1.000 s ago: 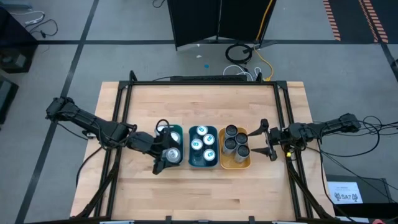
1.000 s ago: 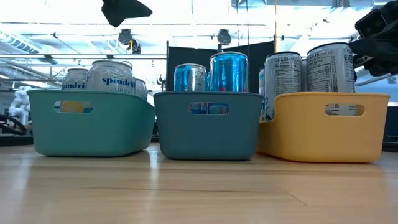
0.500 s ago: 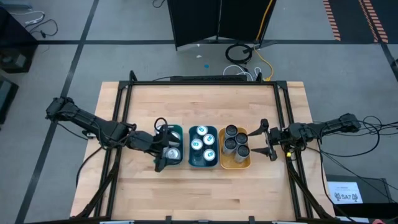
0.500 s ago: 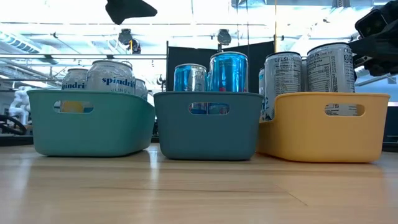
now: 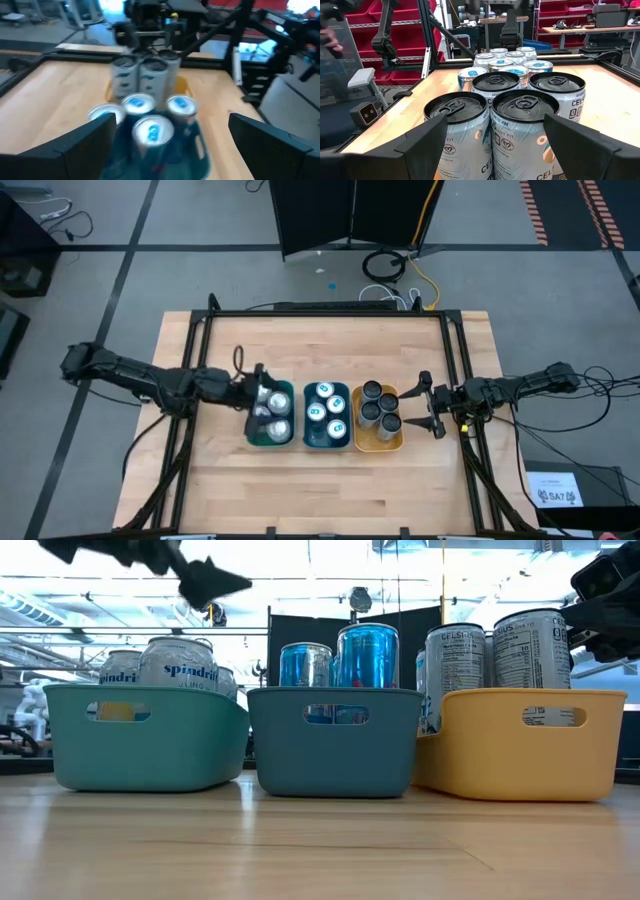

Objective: Sort soda cans
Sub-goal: Return to Home Position

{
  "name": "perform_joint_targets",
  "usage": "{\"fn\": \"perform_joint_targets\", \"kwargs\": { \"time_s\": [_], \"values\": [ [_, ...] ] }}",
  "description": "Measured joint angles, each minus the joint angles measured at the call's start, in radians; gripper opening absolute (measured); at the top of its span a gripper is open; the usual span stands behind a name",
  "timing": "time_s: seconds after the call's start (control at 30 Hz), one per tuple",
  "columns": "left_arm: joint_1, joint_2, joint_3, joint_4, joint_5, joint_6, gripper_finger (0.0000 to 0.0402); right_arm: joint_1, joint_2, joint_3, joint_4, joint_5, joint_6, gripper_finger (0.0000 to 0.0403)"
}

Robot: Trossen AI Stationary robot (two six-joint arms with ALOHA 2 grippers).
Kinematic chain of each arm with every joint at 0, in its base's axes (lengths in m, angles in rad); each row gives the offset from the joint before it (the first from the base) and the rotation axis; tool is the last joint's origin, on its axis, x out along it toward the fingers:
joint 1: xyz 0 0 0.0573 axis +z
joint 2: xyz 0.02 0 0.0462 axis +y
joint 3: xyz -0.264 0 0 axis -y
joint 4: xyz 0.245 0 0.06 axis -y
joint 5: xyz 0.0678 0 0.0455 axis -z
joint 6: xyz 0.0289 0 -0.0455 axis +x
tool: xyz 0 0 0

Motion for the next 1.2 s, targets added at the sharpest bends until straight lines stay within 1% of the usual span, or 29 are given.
{"fn": "perform_joint_targets", "kwargs": {
  "time_s": [0.1,0.2,0.4,0.53,0.63,0.67,0.83,0.93,1.1,1.2],
  "values": [
    [0.048,-0.083,-0.059,0.000,0.002,0.001,0.0393,0.000,0.000,0.000,0.000,0.000,0.000,0.0322],
    [0.072,-0.180,-0.125,0.001,0.002,-0.001,0.0393,0.000,0.000,0.000,0.000,0.000,0.000,0.0322],
    [0.042,-0.378,-0.276,0.004,-0.001,-0.056,0.0393,0.000,0.000,0.000,0.000,0.000,0.000,0.0322],
    [0.023,-0.481,-0.359,0.007,-0.094,-0.054,0.0393,0.000,0.000,0.000,0.000,0.000,0.000,0.0322],
    [0.022,-0.561,-0.416,0.010,-0.125,-0.046,0.0393,0.000,0.000,0.000,0.000,0.000,0.000,0.0322],
    [0.022,-0.588,-0.438,0.019,-0.127,-0.039,0.0393,0.000,0.000,0.000,0.000,0.000,0.000,0.0322],
    [0.048,-0.722,-0.574,0.195,-0.138,-0.012,0.0393,0.000,0.000,0.000,0.000,0.000,0.000,0.0322],
    [0.082,-0.790,-0.573,0.110,-0.139,-0.011,0.0393,0.000,0.000,0.000,0.000,0.000,0.000,0.0322],
    [0.119,-0.899,-0.573,0.006,-0.052,-0.007,0.0393,0.000,0.000,0.000,0.000,0.000,0.000,0.0322],
    [0.131,-0.971,-0.573,-0.083,-0.043,-0.020,0.0393,0.000,0.000,0.000,0.000,0.000,0.000,0.0322]
  ]
}}
